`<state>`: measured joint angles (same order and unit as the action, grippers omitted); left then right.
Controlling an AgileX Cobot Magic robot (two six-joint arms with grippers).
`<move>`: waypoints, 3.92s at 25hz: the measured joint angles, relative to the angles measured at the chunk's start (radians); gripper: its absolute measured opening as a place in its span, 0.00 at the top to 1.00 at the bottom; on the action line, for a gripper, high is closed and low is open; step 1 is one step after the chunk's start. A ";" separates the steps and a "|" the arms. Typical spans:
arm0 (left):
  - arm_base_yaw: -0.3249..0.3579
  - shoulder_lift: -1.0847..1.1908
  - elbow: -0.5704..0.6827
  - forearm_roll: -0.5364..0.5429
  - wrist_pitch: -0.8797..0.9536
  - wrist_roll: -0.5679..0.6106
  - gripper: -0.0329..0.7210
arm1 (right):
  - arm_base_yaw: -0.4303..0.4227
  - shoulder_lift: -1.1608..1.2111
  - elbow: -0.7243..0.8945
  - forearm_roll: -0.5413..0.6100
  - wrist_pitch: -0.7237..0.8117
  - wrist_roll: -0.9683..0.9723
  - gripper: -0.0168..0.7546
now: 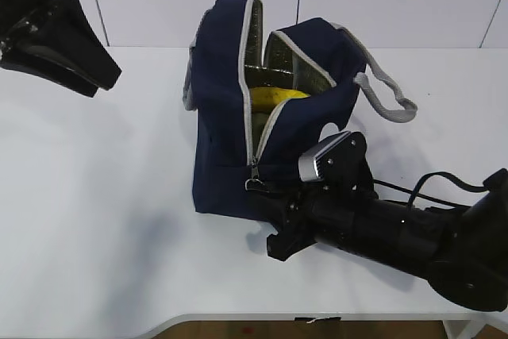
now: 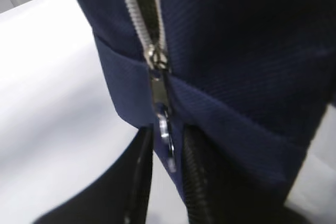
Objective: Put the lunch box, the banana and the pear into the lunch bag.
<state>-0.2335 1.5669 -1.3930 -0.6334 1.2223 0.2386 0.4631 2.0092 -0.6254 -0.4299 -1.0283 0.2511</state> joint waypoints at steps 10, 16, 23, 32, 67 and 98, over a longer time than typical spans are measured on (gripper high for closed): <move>0.000 0.000 0.000 -0.003 0.000 -0.007 0.64 | 0.000 0.000 0.000 -0.007 -0.002 0.002 0.70; 0.000 0.000 0.000 -0.030 0.000 -0.008 0.64 | 0.000 0.000 0.000 -0.008 -0.006 0.002 0.71; 0.000 0.000 0.000 -0.046 0.000 -0.009 0.64 | 0.000 0.000 0.000 -0.008 0.002 0.002 0.85; 0.000 0.000 0.000 -0.050 0.000 -0.009 0.64 | 0.000 0.000 0.000 -0.008 0.005 0.002 0.96; 0.000 0.000 0.000 -0.054 0.000 -0.010 0.64 | 0.000 -0.507 0.029 -0.274 0.451 0.293 0.97; -0.085 0.000 0.000 0.127 -0.029 0.115 0.50 | 0.000 -0.489 -0.451 -0.751 0.752 0.873 0.97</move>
<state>-0.3181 1.5669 -1.3930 -0.5063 1.1937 0.3534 0.4631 1.5205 -1.0761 -1.1807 -0.2767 1.1242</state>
